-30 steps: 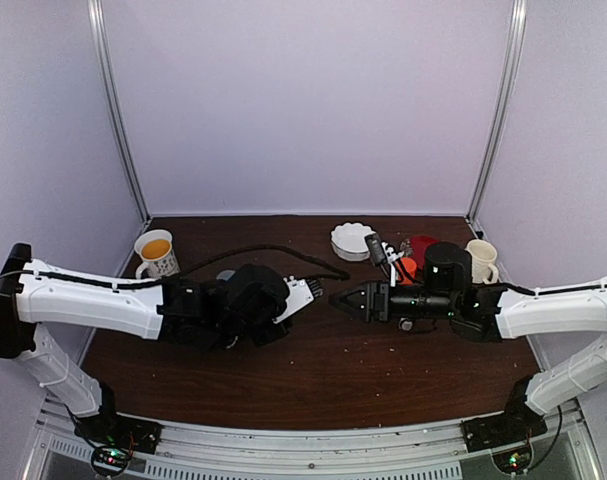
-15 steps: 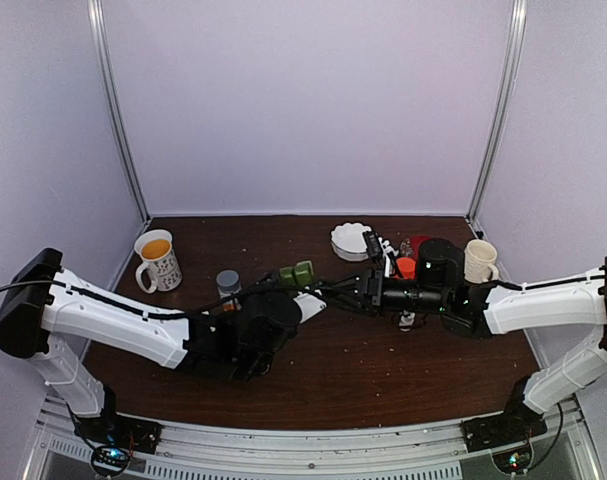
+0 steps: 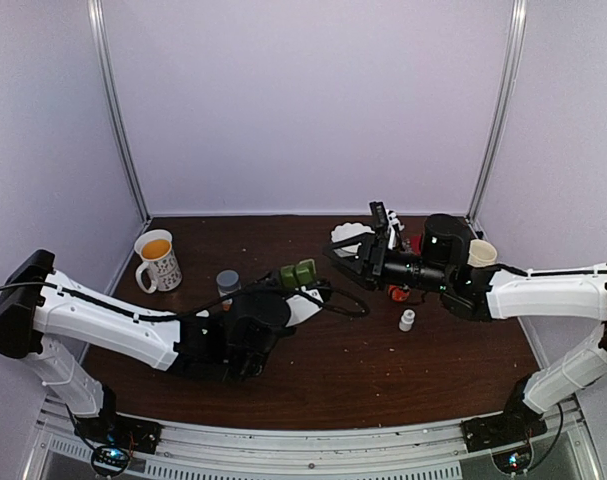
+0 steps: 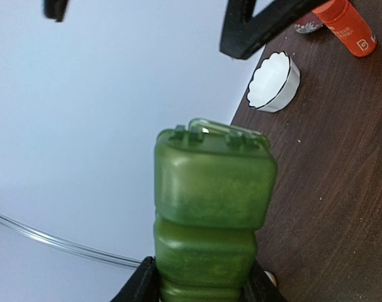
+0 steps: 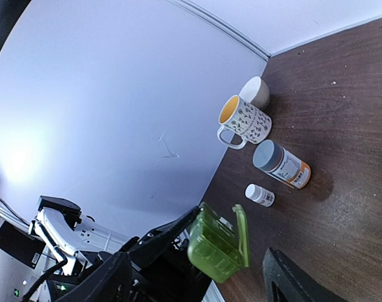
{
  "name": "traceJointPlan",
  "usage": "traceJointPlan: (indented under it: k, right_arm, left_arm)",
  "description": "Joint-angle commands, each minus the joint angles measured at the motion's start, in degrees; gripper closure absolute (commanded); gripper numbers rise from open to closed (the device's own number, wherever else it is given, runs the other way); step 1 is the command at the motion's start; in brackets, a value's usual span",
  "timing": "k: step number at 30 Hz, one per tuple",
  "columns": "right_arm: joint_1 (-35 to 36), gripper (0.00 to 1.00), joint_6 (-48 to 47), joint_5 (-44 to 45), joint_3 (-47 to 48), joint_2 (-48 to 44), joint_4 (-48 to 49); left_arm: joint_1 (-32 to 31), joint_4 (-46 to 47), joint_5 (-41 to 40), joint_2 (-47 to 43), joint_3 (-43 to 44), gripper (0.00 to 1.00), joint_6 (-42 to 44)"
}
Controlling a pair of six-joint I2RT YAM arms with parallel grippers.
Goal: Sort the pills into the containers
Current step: Pick up the pill container from the center of the board, then open the lid of the pill container.
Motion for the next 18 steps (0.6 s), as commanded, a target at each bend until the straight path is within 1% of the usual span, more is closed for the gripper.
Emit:
traceJointPlan:
  k: [1,3,7,10,14,16,18]
  right_arm:
    - [-0.2,0.24,-1.1,-0.9,2.8,0.7,-2.6]
    - [-0.2,0.24,-1.3,-1.6,3.8,1.5,-3.9]
    - [-0.1,0.26,-2.2,-1.9,5.3,2.4,-6.4]
    - [-0.1,0.29,-3.3,-1.0,5.9,3.0,-9.3]
    - [-0.1,0.36,-3.3,-1.8,6.2,4.2,-10.3]
    - [-0.1,0.41,-3.2,-1.9,6.2,4.7,-10.5]
    - [-0.1,0.51,-3.0,-2.5,6.2,5.1,-10.3]
  left_arm:
    - [-0.3,3.7,0.8,-0.1,0.3,0.65,2.1]
    - [-0.2,5.4,1.2,-0.1,0.1,0.65,3.2]
    - [-0.2,8.0,1.6,0.3,0.5,0.65,5.3]
    - [-0.2,10.5,1.4,1.0,0.5,0.65,7.8]
    - [-0.2,13.3,0.9,1.8,0.5,0.66,10.7]
    - [-0.2,13.8,1.0,2.0,0.6,0.66,11.1]
    - [-0.2,13.8,1.1,2.1,0.7,0.66,11.0]
